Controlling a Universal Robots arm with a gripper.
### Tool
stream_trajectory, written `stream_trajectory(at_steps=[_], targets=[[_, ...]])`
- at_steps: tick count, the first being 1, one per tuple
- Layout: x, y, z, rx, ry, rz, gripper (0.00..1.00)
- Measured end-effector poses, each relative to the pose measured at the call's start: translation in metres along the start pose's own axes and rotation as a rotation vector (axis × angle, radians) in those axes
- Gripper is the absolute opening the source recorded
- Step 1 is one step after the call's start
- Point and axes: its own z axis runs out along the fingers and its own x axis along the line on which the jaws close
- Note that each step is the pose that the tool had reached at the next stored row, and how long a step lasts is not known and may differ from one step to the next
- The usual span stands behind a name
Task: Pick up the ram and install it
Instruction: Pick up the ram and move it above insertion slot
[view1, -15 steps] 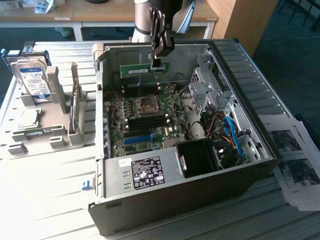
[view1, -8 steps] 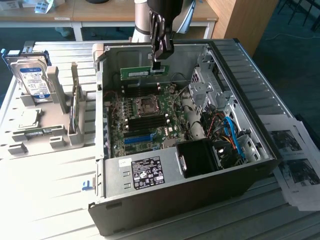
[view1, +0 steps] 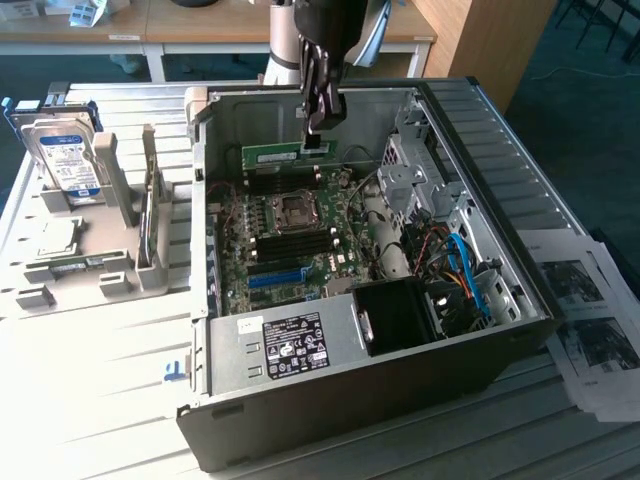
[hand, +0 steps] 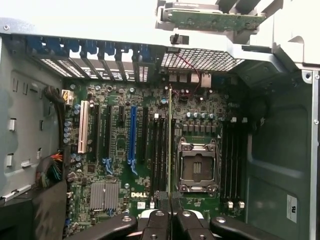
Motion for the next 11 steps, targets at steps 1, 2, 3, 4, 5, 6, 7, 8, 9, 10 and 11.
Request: stream_trajectory(at_steps=[1, 2, 3, 4, 5, 6, 7, 8, 9, 10, 11], targets=[[0.0, -0.0001, 0.0013, 0.0, -0.0003, 0.0, 0.12], [0.0, -0.0003, 0.0026, 0.0, -0.0004, 0.0, 0.12], [0.0, -0.0004, 0.0039, 0.0001, -0.0006, 0.0, 0.12], [0.0, -0.0006, 0.0051, 0.0, -0.0005, 0.0, 0.12], [0.001, -0.0008, 0.0064, 0.0, -0.0006, 0.0, 0.12], [0.001, -0.0009, 0.0078, 0.0, -0.0006, 0.0, 0.12], [0.001, -0.0011, 0.0092, 0.0, -0.0006, 0.0, 0.12], [0.001, -0.0012, 0.0105, 0.0, -0.0006, 0.0, 0.12], [0.001, -0.0014, 0.012, 0.0, -0.0005, 0.0, 0.12], [0.001, -0.0015, 0.0134, 0.0, -0.0005, 0.0, 0.12], [0.001, -0.0017, 0.0148, 0.0, -0.0005, 0.0, 0.12]])
